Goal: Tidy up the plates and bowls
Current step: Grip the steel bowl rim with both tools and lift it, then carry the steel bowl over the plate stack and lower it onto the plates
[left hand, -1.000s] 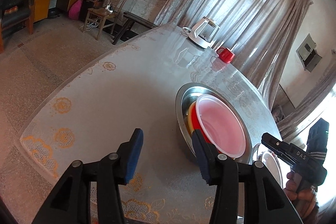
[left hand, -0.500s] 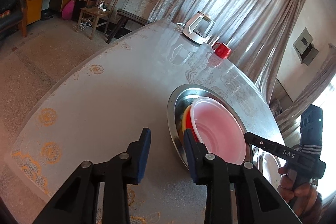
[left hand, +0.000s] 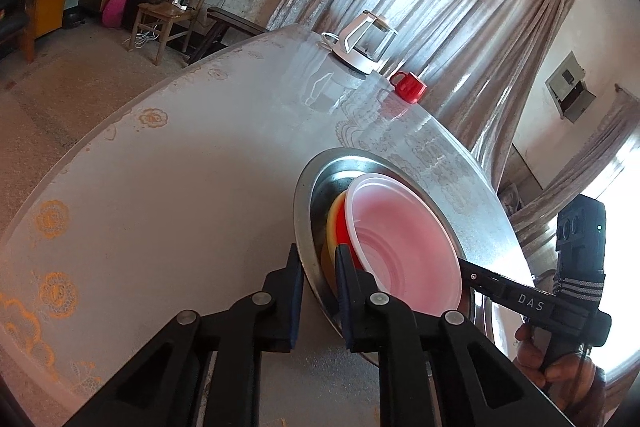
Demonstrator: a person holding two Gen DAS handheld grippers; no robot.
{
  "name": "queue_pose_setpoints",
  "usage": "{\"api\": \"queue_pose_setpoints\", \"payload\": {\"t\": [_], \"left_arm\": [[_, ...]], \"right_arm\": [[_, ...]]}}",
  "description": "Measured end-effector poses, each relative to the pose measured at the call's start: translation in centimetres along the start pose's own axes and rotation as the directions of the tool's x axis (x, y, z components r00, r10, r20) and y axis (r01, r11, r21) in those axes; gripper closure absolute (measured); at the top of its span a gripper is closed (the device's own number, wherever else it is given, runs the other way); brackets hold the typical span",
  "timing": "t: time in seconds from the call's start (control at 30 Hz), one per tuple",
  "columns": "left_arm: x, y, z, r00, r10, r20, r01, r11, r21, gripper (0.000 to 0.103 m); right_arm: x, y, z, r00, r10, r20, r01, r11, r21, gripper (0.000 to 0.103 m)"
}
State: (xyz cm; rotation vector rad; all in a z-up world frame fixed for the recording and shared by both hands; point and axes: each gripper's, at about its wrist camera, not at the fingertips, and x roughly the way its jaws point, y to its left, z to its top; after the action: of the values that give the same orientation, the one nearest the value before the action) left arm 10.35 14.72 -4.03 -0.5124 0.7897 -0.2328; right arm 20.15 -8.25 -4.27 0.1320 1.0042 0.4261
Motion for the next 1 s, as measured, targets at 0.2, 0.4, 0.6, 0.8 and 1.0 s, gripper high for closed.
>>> {"api": "queue_pose_setpoints", "payload": {"t": [0.2,0.4,0.6,0.8,1.0], "left_arm": [[-0.5,0.1,-0.6,1.0,-0.009,-0.005,0.009,1.0,-0.004,0.088],[-1.3,-0.4,-1.1,1.0,-0.015,-0.008,0.015,1.0,0.01,0.087],[-2.3,-1.6,-1.3,0.999,-0.033,0.011,0.032,0.998,0.048,0.086],[-2.9,-3.0,-1.3,0.998,-0.064,0.016,0.063,0.995,0.076,0.086],[-3.4,-5.1,-1.5,0.994,-0.107,0.009,0.105,0.988,0.115,0.086]], "right_arm": [[-0.5,0.4,-0.6,1.0,-0.013,0.009,0.013,1.0,-0.028,0.087],[-1.0,0.8,-1.2,1.0,-0.015,0.02,0.016,0.999,-0.045,0.087],[-2.4,0.7,-1.7,0.999,-0.006,0.047,0.008,0.999,-0.042,0.087],[-4.1,0.2,-2.0,0.997,-0.002,0.078,0.004,1.0,-0.026,0.087],[-6.5,-0.8,-2.7,0.993,-0.004,0.121,0.004,1.0,0.008,0.087]]}}
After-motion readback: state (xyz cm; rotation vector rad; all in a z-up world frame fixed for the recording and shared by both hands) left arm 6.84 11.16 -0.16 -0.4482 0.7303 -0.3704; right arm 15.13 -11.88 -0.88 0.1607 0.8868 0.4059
